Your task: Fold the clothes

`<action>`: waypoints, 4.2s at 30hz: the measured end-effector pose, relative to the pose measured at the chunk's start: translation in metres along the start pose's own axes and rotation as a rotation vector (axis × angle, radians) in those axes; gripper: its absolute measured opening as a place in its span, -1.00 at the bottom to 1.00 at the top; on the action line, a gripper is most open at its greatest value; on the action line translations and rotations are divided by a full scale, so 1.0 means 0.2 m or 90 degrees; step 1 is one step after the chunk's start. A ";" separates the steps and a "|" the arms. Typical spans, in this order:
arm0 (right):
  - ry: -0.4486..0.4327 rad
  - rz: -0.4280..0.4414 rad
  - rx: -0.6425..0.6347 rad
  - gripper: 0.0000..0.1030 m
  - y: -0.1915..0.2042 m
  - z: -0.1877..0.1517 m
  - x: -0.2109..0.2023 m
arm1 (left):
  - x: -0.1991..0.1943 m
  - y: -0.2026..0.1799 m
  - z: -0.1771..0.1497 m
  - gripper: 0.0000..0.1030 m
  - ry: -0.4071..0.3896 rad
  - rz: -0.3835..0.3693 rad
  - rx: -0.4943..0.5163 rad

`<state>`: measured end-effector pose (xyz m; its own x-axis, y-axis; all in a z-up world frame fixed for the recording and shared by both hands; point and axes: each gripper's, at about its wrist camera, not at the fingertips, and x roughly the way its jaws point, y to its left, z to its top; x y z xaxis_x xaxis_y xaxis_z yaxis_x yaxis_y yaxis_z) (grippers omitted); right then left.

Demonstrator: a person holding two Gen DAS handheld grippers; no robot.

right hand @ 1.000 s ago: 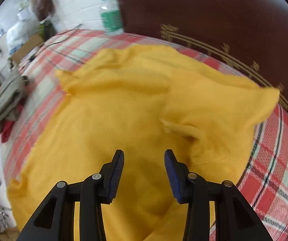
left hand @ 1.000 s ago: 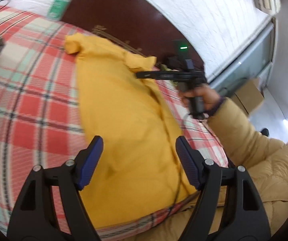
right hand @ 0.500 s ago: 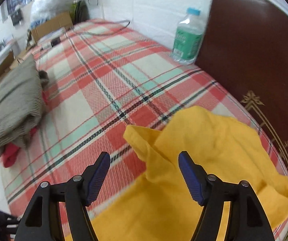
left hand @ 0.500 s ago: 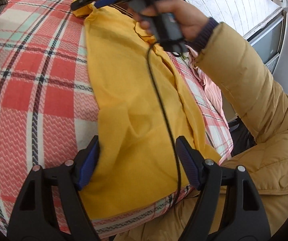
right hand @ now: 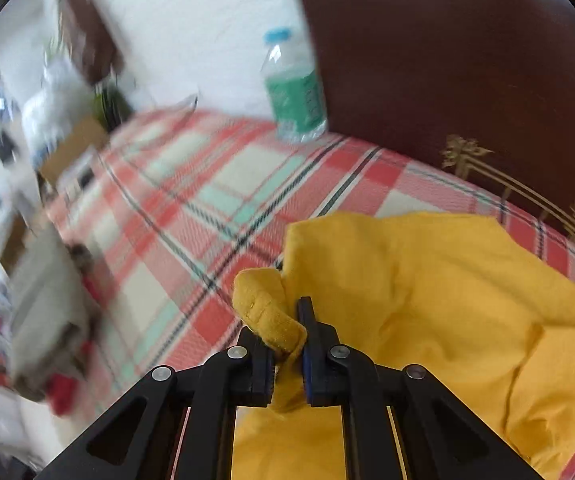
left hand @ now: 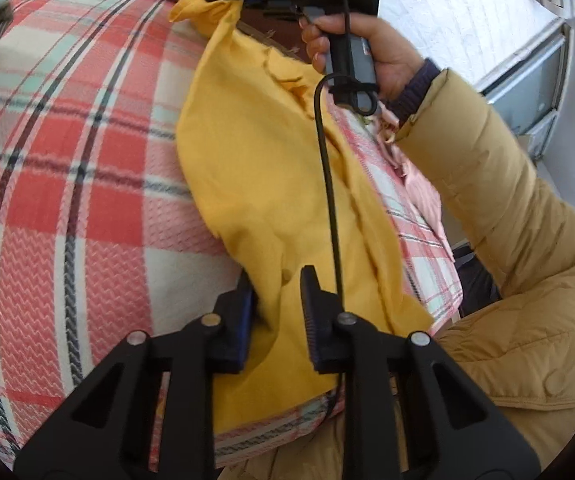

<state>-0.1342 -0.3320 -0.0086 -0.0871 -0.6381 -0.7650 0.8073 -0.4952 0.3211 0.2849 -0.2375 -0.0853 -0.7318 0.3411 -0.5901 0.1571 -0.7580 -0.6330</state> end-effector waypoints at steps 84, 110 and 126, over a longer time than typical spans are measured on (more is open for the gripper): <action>0.134 0.234 -0.346 -0.81 0.43 -1.66 -0.87 | -0.04 -0.27 -0.38 0.37 0.033 -0.108 0.106; -0.020 0.279 0.213 0.11 -0.29 -1.94 -1.07 | 0.33 -0.24 -0.21 0.69 0.164 -0.198 0.000; 0.007 0.222 0.201 -0.75 -0.25 -1.91 -1.03 | 0.38 -0.25 -0.20 -0.41 0.216 -0.129 -0.053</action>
<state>0.0660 0.0500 -0.0798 0.1650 -0.7933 -0.5860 0.5697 -0.4083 0.7132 0.2477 -0.1514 -0.1194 -0.4958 0.6536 -0.5718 0.0957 -0.6133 -0.7840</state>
